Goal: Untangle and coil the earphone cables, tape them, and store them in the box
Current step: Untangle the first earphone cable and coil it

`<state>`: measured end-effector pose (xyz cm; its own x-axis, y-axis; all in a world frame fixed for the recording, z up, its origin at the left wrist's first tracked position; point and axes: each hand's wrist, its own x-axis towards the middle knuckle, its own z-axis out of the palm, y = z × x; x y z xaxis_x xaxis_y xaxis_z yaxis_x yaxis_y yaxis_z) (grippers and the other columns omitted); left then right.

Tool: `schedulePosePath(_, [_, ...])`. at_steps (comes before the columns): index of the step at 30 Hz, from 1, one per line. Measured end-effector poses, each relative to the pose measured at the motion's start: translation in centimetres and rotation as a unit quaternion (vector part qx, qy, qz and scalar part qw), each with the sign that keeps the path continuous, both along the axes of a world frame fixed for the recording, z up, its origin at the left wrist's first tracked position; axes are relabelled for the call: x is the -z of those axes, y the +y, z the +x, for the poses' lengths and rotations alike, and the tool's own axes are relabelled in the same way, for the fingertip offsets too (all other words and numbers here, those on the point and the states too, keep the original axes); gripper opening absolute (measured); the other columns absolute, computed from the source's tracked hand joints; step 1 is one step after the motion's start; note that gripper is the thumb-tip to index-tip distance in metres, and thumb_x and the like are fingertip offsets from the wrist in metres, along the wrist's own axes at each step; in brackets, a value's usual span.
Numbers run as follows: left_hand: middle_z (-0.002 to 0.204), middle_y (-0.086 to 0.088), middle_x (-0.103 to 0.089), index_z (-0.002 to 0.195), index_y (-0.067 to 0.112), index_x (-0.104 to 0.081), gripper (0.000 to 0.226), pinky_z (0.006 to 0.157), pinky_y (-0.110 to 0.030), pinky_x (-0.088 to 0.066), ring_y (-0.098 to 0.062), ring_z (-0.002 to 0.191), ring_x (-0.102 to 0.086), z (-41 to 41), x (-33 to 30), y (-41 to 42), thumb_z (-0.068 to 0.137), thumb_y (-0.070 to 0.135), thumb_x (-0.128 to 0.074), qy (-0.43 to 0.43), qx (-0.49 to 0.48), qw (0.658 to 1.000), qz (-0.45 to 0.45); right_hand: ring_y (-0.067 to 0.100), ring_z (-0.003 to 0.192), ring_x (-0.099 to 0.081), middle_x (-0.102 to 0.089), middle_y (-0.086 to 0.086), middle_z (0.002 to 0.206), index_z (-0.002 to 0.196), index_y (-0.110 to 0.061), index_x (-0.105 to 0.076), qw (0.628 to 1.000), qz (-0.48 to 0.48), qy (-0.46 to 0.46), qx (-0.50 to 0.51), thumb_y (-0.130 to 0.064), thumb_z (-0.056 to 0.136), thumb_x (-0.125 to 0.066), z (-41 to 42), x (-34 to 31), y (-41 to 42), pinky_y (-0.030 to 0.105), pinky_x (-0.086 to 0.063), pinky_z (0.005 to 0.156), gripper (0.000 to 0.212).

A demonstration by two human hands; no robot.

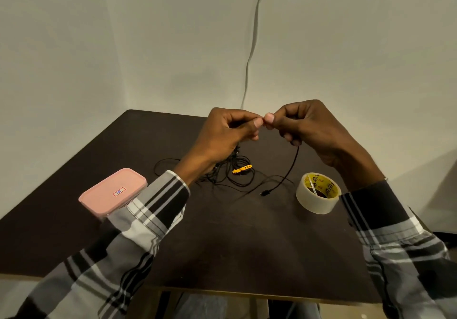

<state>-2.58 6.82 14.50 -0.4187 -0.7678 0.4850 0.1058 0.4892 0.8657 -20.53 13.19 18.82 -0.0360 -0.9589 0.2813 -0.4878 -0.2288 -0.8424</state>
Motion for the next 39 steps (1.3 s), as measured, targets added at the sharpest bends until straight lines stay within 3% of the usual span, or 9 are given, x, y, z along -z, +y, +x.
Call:
schedulePosePath(6, [0.084,-0.001,-0.074,0.093,0.015,-0.074,0.008,0.080,-0.033,-0.060,-0.013,0.078,-0.069,1.9,0.0,-1.7,0.092,0.015,-0.066,0.043,-0.091,0.993,0.057,0.013,0.049,-0.055,-0.065,0.004,0.059,0.089,-0.001,-0.074,0.999,0.015,-0.025,0.018,-0.028,0.088,-0.070,-2.2,0.6,0.6,0.022,-0.048,0.050,0.027])
schedulePosePath(9, [0.089,0.002,-0.076,0.102,0.017,-0.075,0.015,0.078,-0.023,-0.056,-0.012,0.089,-0.071,2.0,-0.1,-1.5,0.090,0.023,-0.069,-0.003,-0.056,0.997,0.051,0.014,0.050,-0.055,-0.069,0.005,0.063,0.091,-0.002,-0.074,0.999,0.021,-0.024,0.013,-0.026,0.088,-0.070,-1.9,0.7,0.3,0.022,-0.048,0.050,0.025])
schedulePosePath(11, [0.080,0.003,-0.074,0.104,0.015,-0.076,0.019,0.074,-0.020,-0.054,-0.011,0.076,-0.069,1.4,0.0,-0.9,0.090,0.026,-0.069,-0.049,-0.021,0.998,0.023,0.016,0.050,-0.055,-0.069,0.005,0.063,0.091,-0.002,-0.075,1.000,0.024,-0.018,0.004,-0.026,0.088,-0.071,-1.2,0.6,-0.1,0.023,-0.047,0.050,0.024])
schedulePosePath(13, [0.073,-0.013,-0.070,0.100,0.013,-0.077,0.019,0.069,-0.032,-0.059,-0.016,0.063,-0.060,0.8,0.1,-0.5,0.092,0.027,-0.067,-0.061,-0.019,0.998,-0.006,0.016,0.050,-0.055,-0.069,0.006,0.063,0.091,-0.003,-0.075,1.000,0.025,-0.014,-0.007,-0.025,0.089,-0.070,-0.6,0.6,-0.3,0.024,-0.046,0.050,0.022])
schedulePosePath(15, [0.085,-0.028,-0.067,0.095,0.014,-0.077,0.018,0.068,-0.043,-0.059,-0.023,0.063,-0.056,0.5,-0.1,-0.5,0.093,0.028,-0.066,-0.041,-0.035,0.998,-0.018,0.015,0.049,-0.056,-0.069,0.005,0.064,0.093,-0.002,-0.074,0.999,0.026,-0.021,-0.013,-0.024,0.090,-0.069,-0.4,0.8,-0.5,0.024,-0.047,0.051,0.022])
schedulePosePath(19, [0.098,-0.008,-0.071,0.095,0.017,-0.075,0.020,0.075,-0.041,-0.059,-0.026,0.083,-0.067,0.5,-0.4,-0.5,0.088,0.034,-0.069,-0.078,-0.018,0.997,-0.024,0.013,0.048,-0.057,-0.070,0.006,0.065,0.096,0.005,-0.071,0.998,0.027,-0.051,-0.021,-0.029,0.084,-0.072,-0.1,1.3,-0.7,0.023,-0.047,0.049,0.036])
schedulePosePath(23, [0.087,-0.021,-0.069,0.094,0.007,-0.074,0.017,0.074,-0.046,-0.059,-0.017,0.066,-0.064,0.4,-0.2,-0.9,0.094,0.021,-0.064,-0.065,-0.017,0.998,0.017,0.014,0.052,-0.062,-0.072,0.006,0.068,0.095,0.001,-0.072,0.997,0.040,-0.065,-0.027,-0.020,0.090,-0.069,0.0,2.0,-0.8,0.022,-0.050,0.052,0.022])
schedulePosePath(30, [0.074,-0.004,-0.060,0.091,0.007,-0.073,0.018,0.060,-0.026,-0.057,-0.009,0.057,-0.058,0.3,-1.0,-1.7,0.095,0.021,-0.063,0.002,-0.070,0.997,0.038,0.016,0.069,-0.071,-0.076,0.011,0.084,0.101,-0.005,-0.072,0.979,0.091,-0.167,-0.074,-0.021,0.092,-0.064,0.0,4.0,-0.5,0.025,-0.058,0.064,0.020])
schedulePosePath(39, [0.073,-0.002,-0.059,0.086,0.011,-0.072,0.017,0.062,-0.026,-0.059,-0.009,0.055,-0.059,-0.1,-1.3,-2.1,0.096,0.022,-0.062,0.055,-0.102,0.990,0.081,0.012,0.073,-0.069,-0.076,0.010,0.090,0.106,-0.003,-0.070,0.958,0.080,-0.252,-0.114,-0.012,0.097,-0.057,1.2,5.0,-0.5,0.020,-0.054,0.065,0.018])
